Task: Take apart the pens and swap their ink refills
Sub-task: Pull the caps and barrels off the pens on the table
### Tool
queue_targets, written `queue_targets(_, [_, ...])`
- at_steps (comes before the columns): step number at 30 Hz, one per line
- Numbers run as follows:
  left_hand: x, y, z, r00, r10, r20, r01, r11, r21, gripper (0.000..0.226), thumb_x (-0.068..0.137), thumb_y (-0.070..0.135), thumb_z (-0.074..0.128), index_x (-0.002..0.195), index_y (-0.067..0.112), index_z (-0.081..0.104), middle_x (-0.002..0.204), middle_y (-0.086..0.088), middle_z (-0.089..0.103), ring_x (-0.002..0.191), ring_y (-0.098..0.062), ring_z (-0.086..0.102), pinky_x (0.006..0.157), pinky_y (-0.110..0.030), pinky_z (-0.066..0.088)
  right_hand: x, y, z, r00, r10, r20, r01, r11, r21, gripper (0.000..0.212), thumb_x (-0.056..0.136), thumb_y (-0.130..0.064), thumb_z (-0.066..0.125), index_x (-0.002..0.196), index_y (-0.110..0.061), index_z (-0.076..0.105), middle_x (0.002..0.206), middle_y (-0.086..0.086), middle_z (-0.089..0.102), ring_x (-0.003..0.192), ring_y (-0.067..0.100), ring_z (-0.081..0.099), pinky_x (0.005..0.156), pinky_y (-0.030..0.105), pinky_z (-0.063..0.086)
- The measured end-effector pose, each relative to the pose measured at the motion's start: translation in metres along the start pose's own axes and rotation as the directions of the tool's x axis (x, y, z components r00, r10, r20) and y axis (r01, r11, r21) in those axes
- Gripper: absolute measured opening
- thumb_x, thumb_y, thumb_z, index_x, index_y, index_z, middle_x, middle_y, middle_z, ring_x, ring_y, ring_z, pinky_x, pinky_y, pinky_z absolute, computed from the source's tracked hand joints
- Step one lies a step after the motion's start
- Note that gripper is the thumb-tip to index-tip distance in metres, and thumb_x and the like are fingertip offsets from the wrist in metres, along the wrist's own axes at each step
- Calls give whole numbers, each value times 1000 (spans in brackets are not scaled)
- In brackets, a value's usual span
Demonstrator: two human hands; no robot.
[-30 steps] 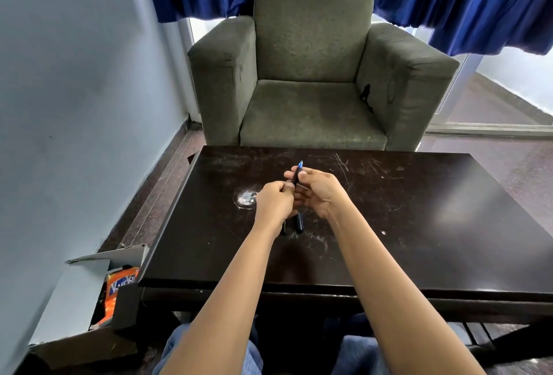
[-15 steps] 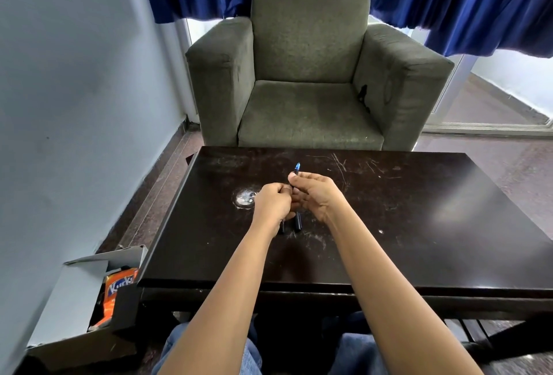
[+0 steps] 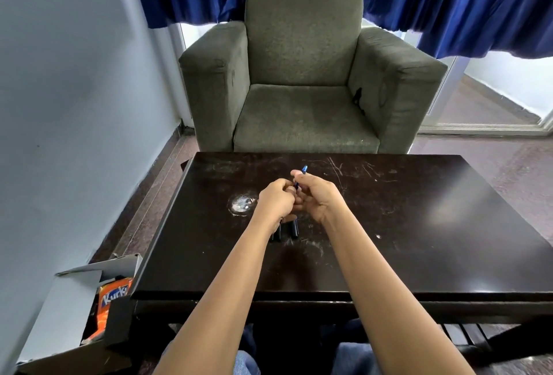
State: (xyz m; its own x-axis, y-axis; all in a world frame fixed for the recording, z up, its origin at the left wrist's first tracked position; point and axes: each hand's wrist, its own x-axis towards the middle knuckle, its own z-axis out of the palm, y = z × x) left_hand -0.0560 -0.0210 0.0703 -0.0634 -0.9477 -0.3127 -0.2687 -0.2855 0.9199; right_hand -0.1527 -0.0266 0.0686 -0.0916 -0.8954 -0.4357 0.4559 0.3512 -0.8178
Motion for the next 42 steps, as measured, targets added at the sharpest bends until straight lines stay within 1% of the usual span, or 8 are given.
queue_targets(9, [2,-10,-5,998,-46,33,43,994,99,30,102,20,31,92,26,59,76,2,59,63,-6,60,60,-23,49,44,-12,-21,977,7,-214,34,981,188,10,92,-9,58,83,-8,62,77,3,68,65,8,60,57,18,48])
queue_targets(12, [5,-13,-11,998,-53,-23,55,989,139,31,100,18,31,92,24,60,76,2,60,61,-6,59,57,-23,47,65,3,-35,955,10,-297,-57,987,-149,18,87,-5,62,70,-5,55,46,5,56,30,6,48,33,14,36])
queue_targets(16, [8,-11,-15,996,-57,-65,64,992,105,32,99,16,31,95,22,62,78,1,61,62,-7,60,56,-23,48,77,38,-49,934,-94,-344,-220,605,-765,14,69,-11,75,75,-6,62,63,9,64,46,18,55,45,23,44])
queue_targets(19, [7,-12,-15,994,-69,-80,76,993,87,32,100,17,31,97,22,62,79,1,62,62,-7,60,57,-23,48,75,52,-52,949,-146,-280,-201,407,-891,17,66,-17,75,73,-9,62,79,8,68,57,20,61,50,22,48])
queue_targets(25, [5,-10,-15,992,-89,-85,95,993,65,31,101,18,31,97,22,62,78,1,61,62,-6,59,56,-22,47,70,60,-50,968,-124,-219,-158,374,-914,18,69,-16,75,82,-3,70,76,10,70,58,21,62,67,33,60])
queue_targets(31, [5,-7,-12,992,-95,-84,98,995,29,30,101,18,31,98,22,60,81,0,61,62,-6,59,56,-23,48,60,26,-42,972,-103,-209,-70,727,-683,15,88,-16,63,88,-2,68,68,7,65,55,14,59,54,24,56])
queue_targets(34, [4,-4,-13,992,-77,-98,79,997,15,29,101,18,31,102,22,59,86,-2,62,62,-6,57,54,-22,48,40,1,-24,984,157,85,-121,937,-326,17,92,-21,61,92,-5,69,80,6,70,68,14,68,58,24,57])
queue_targets(42, [3,3,-13,990,-18,-140,25,999,44,22,97,14,38,105,17,58,93,-8,66,64,-12,55,49,-22,42,42,-21,6,975,155,161,-87,926,-366,5,88,-7,63,84,-10,65,68,3,70,62,13,68,54,26,59])
